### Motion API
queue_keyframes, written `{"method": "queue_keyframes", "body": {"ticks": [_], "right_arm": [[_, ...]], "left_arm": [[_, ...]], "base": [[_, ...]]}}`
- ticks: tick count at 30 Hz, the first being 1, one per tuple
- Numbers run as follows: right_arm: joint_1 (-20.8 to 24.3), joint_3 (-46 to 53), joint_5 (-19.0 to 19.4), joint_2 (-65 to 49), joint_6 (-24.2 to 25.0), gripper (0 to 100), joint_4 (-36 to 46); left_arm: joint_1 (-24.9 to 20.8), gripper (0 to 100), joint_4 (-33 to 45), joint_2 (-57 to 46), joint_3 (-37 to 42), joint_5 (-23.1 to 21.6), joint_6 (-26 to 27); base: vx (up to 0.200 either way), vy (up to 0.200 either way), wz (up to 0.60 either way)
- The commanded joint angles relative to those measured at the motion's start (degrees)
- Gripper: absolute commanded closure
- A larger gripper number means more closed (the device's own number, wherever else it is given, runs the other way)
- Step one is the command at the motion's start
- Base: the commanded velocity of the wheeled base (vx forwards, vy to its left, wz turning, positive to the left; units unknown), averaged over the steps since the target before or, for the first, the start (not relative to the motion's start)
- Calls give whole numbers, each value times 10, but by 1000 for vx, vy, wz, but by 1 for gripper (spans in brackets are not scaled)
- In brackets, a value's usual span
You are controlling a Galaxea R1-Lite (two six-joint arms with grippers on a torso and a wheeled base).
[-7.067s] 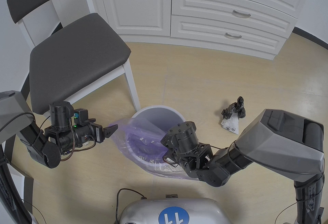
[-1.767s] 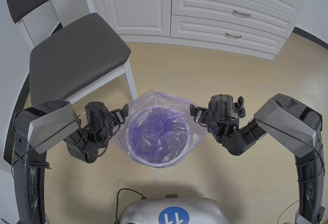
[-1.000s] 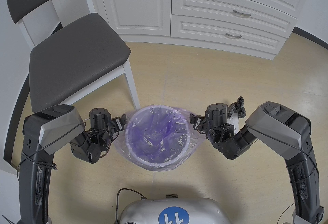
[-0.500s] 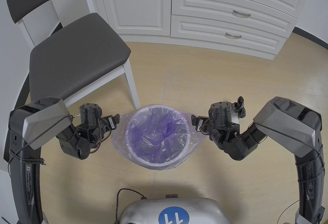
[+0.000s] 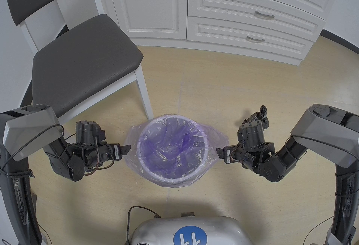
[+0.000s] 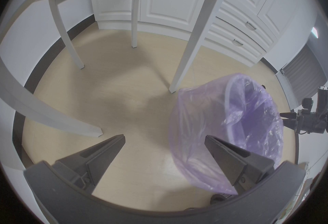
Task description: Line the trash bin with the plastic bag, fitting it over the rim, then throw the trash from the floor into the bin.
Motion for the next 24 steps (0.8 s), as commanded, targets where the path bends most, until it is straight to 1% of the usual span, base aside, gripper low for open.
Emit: {"method": "queue_keyframes", "body": {"ticks": [1,5,8,9,10,12,17,24], "right_arm": [[-1,-7,4,31,-1,0,-2],[-1,-22,4,51,4,0,-4],[-3,-25,5,57,4,0,-4],[-3,-27,5,60,5,0,-5],[-3,-31,6,62,6,0,-5],[-4,-37,7,67,10,0,-5],[-3,-63,13,94,42,0,-4],[-3,-89,17,147,46,0,0]], "left_arm": [[3,0,2,32,-4,-3,3],[-11,0,-8,105,-47,6,-1],[-15,0,-24,154,-71,44,-2],[-16,0,-30,172,-79,68,-2],[-17,0,-21,172,-83,73,-3],[-17,0,-21,172,-88,79,-3],[-19,0,-28,175,-88,82,-2],[-23,0,-28,174,-86,83,-1]], "base": [[0,0,0],[0,0,0],[0,0,0],[0,0,0],[0,0,0],[0,0,0],[0,0,0],[0,0,0]]}}
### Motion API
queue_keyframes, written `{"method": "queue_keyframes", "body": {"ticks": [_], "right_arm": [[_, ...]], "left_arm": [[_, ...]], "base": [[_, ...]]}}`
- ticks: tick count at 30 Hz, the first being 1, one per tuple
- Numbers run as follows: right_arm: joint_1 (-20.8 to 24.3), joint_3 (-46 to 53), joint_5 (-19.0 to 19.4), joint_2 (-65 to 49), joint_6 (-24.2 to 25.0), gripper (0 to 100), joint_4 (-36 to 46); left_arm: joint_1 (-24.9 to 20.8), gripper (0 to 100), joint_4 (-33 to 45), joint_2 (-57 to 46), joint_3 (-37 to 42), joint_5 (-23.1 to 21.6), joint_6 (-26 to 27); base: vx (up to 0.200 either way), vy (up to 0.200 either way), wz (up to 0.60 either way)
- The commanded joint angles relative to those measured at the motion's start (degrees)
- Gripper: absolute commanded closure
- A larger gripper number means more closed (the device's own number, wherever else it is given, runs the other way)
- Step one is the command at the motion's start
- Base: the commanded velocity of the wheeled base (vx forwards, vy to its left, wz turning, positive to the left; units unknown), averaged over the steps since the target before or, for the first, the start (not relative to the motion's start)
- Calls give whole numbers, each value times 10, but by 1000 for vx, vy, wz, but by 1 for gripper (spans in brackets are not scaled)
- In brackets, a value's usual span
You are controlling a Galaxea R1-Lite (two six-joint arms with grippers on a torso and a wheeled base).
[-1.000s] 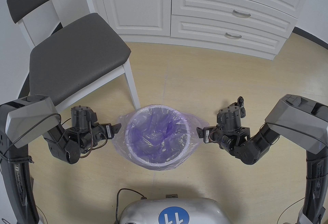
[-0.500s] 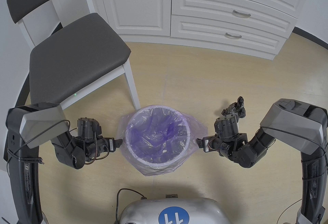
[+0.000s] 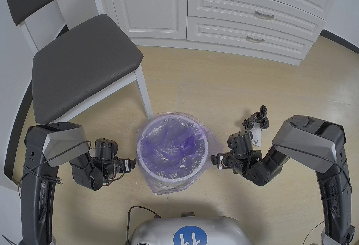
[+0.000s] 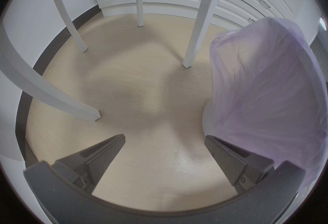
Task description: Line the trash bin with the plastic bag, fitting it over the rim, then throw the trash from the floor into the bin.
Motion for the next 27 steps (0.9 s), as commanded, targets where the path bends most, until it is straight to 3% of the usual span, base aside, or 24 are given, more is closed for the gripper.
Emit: {"method": "queue_keyframes", "body": {"ticks": [1,12,17,23,27], "right_arm": [[0,-15,0,42,0,0,2],[-1,-29,-4,53,7,0,-2],[-7,6,-6,-4,2,0,-2],[-8,69,-6,-100,-35,0,-2],[-5,94,-6,-138,-47,0,-2]], "left_arm": [[-3,0,0,6,1,1,0],[-6,0,0,4,4,17,3],[0,0,-1,-25,25,17,13],[24,0,-1,-115,93,-9,80],[25,0,0,-139,103,-13,84]], "base": [[0,0,0],[0,0,0],[0,0,0],[0,0,0],[0,0,0]]}}
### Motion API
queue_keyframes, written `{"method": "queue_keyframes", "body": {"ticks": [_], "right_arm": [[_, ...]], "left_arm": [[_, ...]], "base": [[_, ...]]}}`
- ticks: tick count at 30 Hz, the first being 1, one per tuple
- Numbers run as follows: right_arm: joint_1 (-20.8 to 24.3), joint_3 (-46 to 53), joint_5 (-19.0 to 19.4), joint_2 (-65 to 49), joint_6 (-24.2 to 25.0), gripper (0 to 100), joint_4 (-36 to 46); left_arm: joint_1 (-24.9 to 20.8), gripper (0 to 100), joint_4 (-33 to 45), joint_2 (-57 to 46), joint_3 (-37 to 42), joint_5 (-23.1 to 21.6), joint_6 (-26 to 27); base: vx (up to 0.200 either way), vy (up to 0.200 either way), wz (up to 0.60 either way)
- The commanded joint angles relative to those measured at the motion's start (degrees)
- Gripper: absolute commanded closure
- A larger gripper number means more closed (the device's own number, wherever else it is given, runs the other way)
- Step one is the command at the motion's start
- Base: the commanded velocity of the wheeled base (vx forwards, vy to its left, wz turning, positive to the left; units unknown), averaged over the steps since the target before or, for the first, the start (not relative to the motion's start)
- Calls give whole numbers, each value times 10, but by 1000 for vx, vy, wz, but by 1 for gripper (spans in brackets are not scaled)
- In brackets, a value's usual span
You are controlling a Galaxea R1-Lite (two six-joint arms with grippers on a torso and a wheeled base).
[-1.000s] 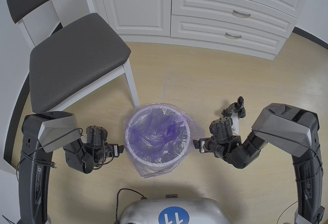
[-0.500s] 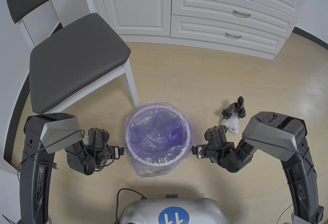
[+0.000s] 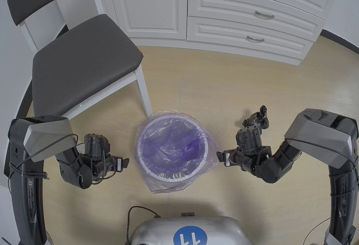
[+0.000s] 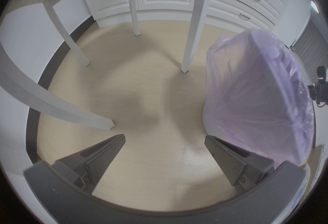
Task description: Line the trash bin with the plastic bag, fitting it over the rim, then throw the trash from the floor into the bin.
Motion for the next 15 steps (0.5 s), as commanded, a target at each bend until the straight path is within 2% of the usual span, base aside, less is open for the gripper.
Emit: {"method": "queue_keyframes", "body": {"ticks": [1,7,11,12,13,14,15], "right_arm": [[2,39,0,-78,-13,0,-1],[8,45,0,-91,-13,0,-2],[10,41,0,-86,-11,0,-6],[10,40,1,-83,-9,0,-12],[10,40,1,-82,-9,0,-17],[10,40,1,-82,-9,0,-17],[10,40,1,-81,-10,0,-25]], "left_arm": [[9,0,-1,-60,26,-6,9],[4,0,-1,-60,24,-18,2],[-9,0,-19,-32,6,-33,-40],[-21,0,-37,-13,-18,-31,-91],[-25,0,-38,-6,-30,-30,-119],[-25,0,-38,-6,-30,-30,-119],[-33,0,-33,3,-48,-34,-152]], "base": [[0,0,0],[0,0,0],[0,0,0],[0,0,0],[0,0,0],[0,0,0],[0,0,0]]}}
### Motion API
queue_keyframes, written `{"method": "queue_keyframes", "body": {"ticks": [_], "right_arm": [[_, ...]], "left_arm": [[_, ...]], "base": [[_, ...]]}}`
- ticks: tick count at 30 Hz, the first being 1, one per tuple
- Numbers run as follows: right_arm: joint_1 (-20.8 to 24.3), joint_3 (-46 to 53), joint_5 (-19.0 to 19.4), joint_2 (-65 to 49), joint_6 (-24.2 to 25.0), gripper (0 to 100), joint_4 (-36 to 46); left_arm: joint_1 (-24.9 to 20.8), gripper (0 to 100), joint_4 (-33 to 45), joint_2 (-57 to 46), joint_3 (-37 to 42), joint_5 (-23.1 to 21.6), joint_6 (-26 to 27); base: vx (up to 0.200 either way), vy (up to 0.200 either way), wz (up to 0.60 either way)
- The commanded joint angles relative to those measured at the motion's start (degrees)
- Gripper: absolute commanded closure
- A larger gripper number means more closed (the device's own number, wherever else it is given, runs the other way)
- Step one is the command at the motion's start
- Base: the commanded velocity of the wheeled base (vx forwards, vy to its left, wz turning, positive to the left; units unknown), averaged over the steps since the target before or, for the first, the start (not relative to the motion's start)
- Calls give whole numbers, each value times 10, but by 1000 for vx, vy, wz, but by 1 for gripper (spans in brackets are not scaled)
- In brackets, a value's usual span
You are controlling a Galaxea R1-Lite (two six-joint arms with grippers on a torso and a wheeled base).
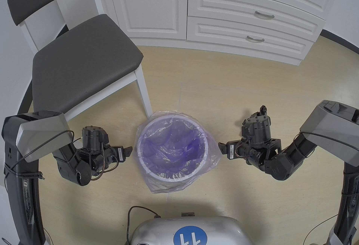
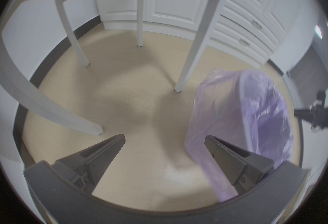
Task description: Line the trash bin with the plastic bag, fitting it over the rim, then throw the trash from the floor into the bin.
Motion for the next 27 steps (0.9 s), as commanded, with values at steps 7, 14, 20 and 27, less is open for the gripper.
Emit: {"method": "queue_keyframes", "body": {"ticks": [7,14,20,27], "right_arm": [[1,-4,3,2,2,0,-16],[1,-7,6,16,3,0,-17],[1,-14,5,32,2,0,-17],[1,-13,5,38,-2,0,-15]], "left_arm": [[-39,0,46,90,-114,-5,-103],[-35,0,179,145,-239,24,-108],[-30,0,245,151,-288,49,-108],[-30,0,275,158,-316,103,-54]], "base": [[0,0,0],[0,0,0],[0,0,0],[0,0,0]]}}
